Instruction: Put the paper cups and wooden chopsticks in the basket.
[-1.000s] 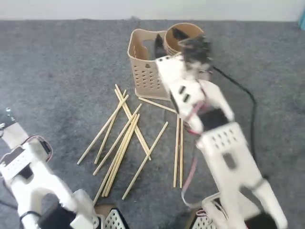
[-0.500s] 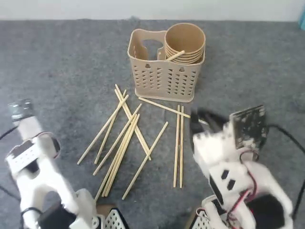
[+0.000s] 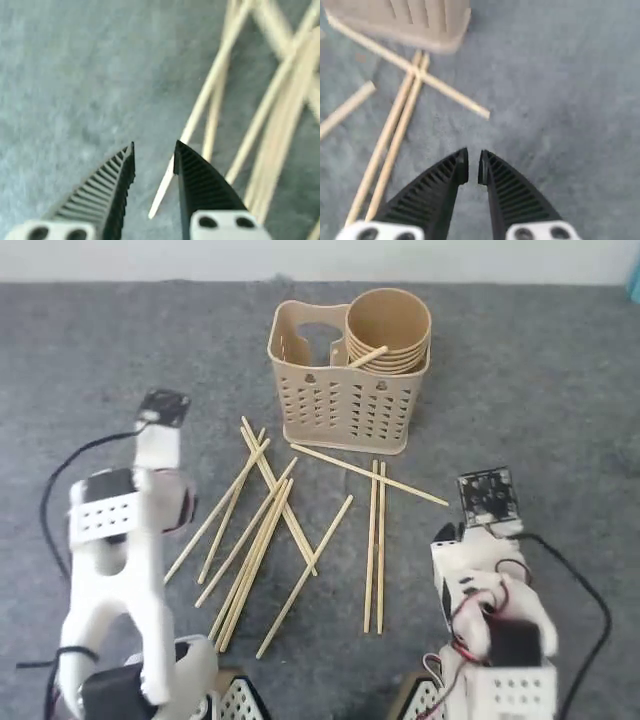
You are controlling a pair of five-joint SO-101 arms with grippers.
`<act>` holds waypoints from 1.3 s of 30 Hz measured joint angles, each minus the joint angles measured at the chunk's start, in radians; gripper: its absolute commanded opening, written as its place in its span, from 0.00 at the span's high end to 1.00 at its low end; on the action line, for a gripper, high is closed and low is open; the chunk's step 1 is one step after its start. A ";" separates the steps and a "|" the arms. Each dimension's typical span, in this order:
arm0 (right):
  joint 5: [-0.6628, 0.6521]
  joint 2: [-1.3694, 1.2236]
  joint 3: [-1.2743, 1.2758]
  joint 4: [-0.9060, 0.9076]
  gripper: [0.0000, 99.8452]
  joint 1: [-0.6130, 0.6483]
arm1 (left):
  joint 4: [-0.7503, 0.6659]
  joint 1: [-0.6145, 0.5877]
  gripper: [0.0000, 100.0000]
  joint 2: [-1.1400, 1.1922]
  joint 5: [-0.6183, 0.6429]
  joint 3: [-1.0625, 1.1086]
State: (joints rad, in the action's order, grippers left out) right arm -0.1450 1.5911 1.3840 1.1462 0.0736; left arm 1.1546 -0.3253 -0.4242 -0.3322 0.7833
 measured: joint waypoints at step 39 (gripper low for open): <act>0.109 0.206 0.278 -0.077 0.95 -0.003 | -0.359 0.267 0.99 0.420 -0.172 -0.118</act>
State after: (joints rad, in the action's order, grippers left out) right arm -0.0361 1.7967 1.6617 1.0694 0.0706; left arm 0.7956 -0.0583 -0.0038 -0.5040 0.6651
